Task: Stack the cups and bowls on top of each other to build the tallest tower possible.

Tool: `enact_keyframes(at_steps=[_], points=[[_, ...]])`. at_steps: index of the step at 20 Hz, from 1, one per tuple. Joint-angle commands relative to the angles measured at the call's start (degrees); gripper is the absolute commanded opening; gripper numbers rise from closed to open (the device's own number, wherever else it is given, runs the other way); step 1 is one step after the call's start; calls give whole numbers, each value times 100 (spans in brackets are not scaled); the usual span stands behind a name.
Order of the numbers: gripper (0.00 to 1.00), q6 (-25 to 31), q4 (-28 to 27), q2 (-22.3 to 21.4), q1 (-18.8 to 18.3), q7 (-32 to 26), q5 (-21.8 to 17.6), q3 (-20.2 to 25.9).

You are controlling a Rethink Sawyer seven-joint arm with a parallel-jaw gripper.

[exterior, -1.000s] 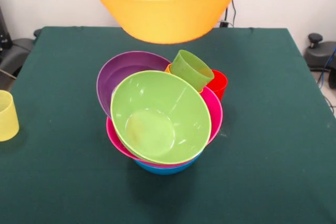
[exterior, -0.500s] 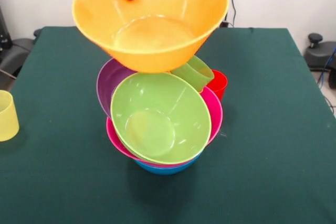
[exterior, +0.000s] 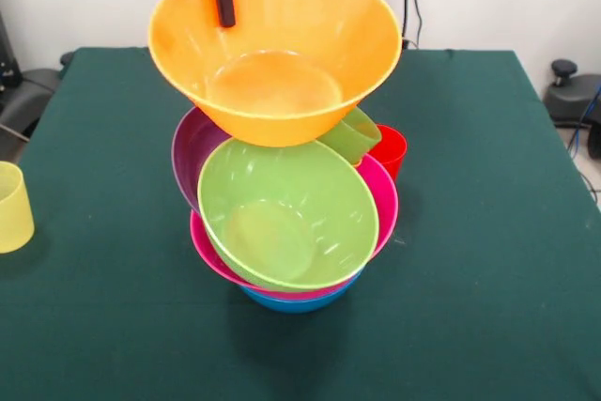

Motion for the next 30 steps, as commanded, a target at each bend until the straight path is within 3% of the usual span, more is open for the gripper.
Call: enact_keyframes(at_steps=[1, 18, 30], points=[[0, 578, 72, 133, 158, -1037, -181, 721], [0, 230, 195, -363, -2, -1360, 220, 1132], [0, 90, 262, -663, -39, -1154, 220, 1376]])
